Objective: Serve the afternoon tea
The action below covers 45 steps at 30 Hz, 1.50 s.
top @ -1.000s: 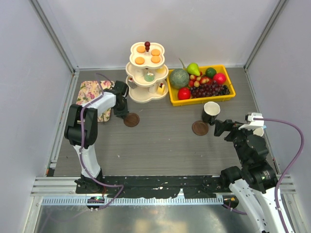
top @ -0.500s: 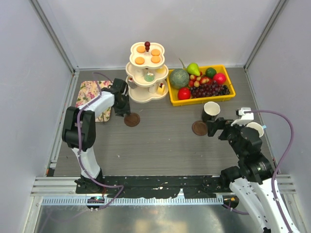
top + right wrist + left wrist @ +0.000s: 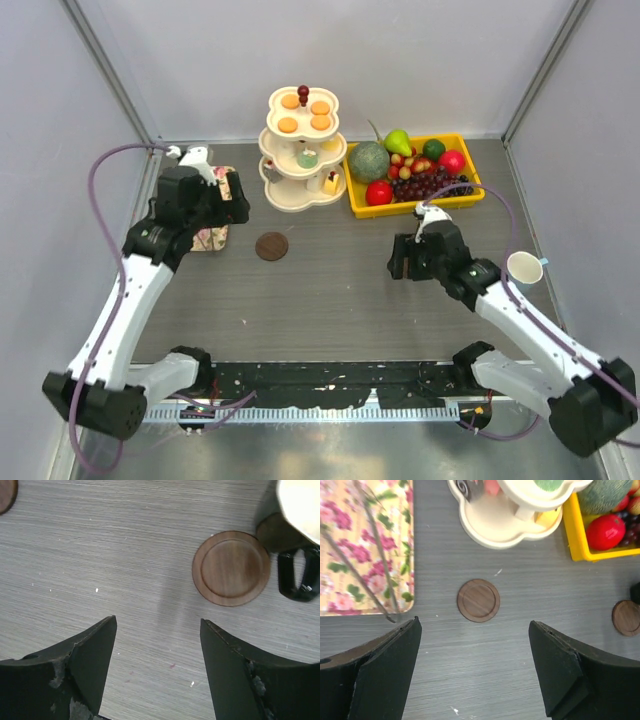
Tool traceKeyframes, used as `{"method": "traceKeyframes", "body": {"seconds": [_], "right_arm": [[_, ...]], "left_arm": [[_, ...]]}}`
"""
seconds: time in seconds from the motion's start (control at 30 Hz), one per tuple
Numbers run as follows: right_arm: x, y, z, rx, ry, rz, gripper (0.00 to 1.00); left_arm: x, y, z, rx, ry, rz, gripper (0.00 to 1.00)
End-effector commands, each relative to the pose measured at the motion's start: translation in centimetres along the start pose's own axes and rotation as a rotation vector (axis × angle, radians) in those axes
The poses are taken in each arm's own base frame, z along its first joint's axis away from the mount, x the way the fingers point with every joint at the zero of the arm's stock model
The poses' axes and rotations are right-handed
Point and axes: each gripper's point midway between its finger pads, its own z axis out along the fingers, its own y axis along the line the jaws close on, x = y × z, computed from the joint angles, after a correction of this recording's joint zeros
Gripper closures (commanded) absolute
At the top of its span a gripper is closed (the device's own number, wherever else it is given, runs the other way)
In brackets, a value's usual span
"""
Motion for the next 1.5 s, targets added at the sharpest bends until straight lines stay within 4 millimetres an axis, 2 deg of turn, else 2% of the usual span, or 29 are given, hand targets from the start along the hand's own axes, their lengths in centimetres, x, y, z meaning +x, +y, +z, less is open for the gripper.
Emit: {"method": "traceKeyframes", "body": {"seconds": [0.0, 0.07, 0.2, 0.33, 0.5, 0.6, 0.77, 1.03, 1.17, 1.23, 1.37, 1.47], "right_arm": [[-4.0, 1.4, 1.8, 0.07, -0.057, -0.03, 0.28], [-3.9, 1.4, 2.8, 0.111, -0.044, -0.043, 0.32], [-3.3, 0.2, 5.0, 0.209, -0.007, -0.049, 0.35], [-2.9, 0.1, 7.1, 0.238, 0.043, -0.059, 0.42], [-2.3, -0.3, 9.2, 0.283, 0.069, -0.042, 0.46], [-1.5, -1.1, 10.0, 0.315, 0.1, -0.045, 0.48], [0.6, -1.8, 11.4, 0.345, 0.169, -0.041, 0.49], [2.7, -2.0, 12.3, 0.331, 0.228, -0.024, 0.55], [3.8, -0.9, 12.8, 0.276, 0.272, -0.026, 0.58], [4.0, 0.4, 13.1, 0.229, 0.281, -0.033, 0.6], [3.4, 4.5, 13.9, 0.104, 0.281, -0.061, 0.61], [1.8, 8.3, 14.7, 0.006, 0.247, -0.086, 0.61]], "left_arm": [[-2.1, 1.8, -5.0, -0.06, -0.156, 0.075, 0.01], [-2.7, 2.4, -7.2, -0.081, -0.218, 0.097, 0.01], [-2.8, 4.4, -10.7, -0.153, -0.326, 0.123, 0.01], [-2.7, 7.0, -12.7, -0.265, -0.45, 0.128, 0.01], [-1.2, 8.8, -12.1, -0.327, -0.526, 0.1, 0.01], [-0.6, 8.8, -11.4, -0.321, -0.517, 0.103, 0.01], [-0.5, 8.8, -11.3, -0.331, -0.518, 0.117, 0.01], [-0.4, 8.7, -11.2, -0.331, -0.519, 0.132, 0.01], [-0.4, 8.7, -11.1, -0.329, -0.519, 0.136, 0.01], [-0.3, 8.7, -11.1, -0.327, -0.52, 0.136, 0.01], [-0.3, 8.7, -11.1, -0.329, -0.522, 0.138, 0.01], [-0.3, 8.7, -11.1, -0.328, -0.526, 0.138, 0.01]]}}
